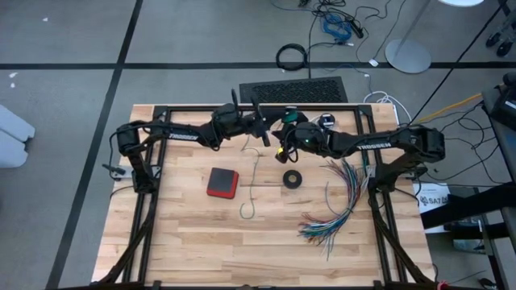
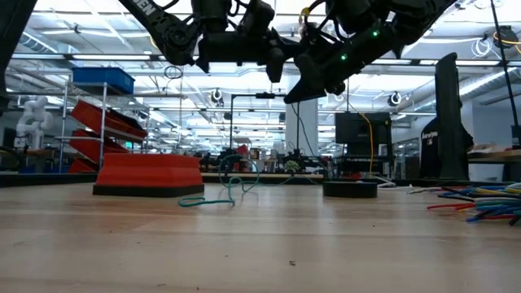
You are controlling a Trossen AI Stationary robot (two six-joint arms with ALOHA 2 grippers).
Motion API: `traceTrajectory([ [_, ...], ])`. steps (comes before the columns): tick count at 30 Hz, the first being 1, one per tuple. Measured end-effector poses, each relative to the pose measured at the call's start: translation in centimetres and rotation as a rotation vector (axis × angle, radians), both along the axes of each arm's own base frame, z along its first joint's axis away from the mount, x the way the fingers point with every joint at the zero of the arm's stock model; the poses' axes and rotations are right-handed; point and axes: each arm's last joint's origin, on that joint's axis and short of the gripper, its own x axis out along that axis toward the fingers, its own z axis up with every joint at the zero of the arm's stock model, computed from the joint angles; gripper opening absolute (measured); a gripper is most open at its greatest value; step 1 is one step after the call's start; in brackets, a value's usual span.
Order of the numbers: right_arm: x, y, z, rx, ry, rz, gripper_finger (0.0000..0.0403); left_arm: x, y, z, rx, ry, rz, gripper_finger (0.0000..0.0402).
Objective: Coiling cords
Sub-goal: Coil the green wire cable on the spool
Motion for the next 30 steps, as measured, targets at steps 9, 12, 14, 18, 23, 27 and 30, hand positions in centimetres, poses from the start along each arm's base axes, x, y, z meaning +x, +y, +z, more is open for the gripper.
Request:
traceTrajectory([
  [9, -0.6, 0.4, 0.0, 0.051, 0.036, 0.019, 0.0000, -0.2, 0.3, -0.9, 0.066, 0.080, -0.011, 0.0000],
  [12, -0.6, 0.5, 0.0, 0.081, 0.026, 0.038, 0.0000, -0.2, 0.3, -1.0, 0.093, 0.097, -0.007, 0.0000],
  [14, -0.6, 0.5, 0.0, 0.094, 0.025, 0.048, 0.0000, -0.2, 0.3, -1.1, 0.107, 0.106, -0.004, 0.0000],
  [18, -0.6, 0.6, 0.0, 0.129, 0.017, 0.085, 0.0000, -0.4, 0.7, -1.2, 0.105, 0.114, 0.004, 0.0000],
  [23, -0.6, 0.8, -0.1, 0.178, 0.019, 0.128, 0.0000, -0.5, 1.1, -1.4, 0.098, 0.135, -0.008, 0.0000],
  [27, -0.7, 0.5, -0.1, 0.211, 0.011, 0.132, 0.0000, -0.5, 1.1, -1.5, 0.091, 0.140, -0.020, 0.0000],
  [30, -0.8, 0.2, -0.1, 0.230, 0.006, 0.142, 0.0000, -0.3, 0.7, -1.5, 0.090, 0.142, -0.027, 0.0000],
])
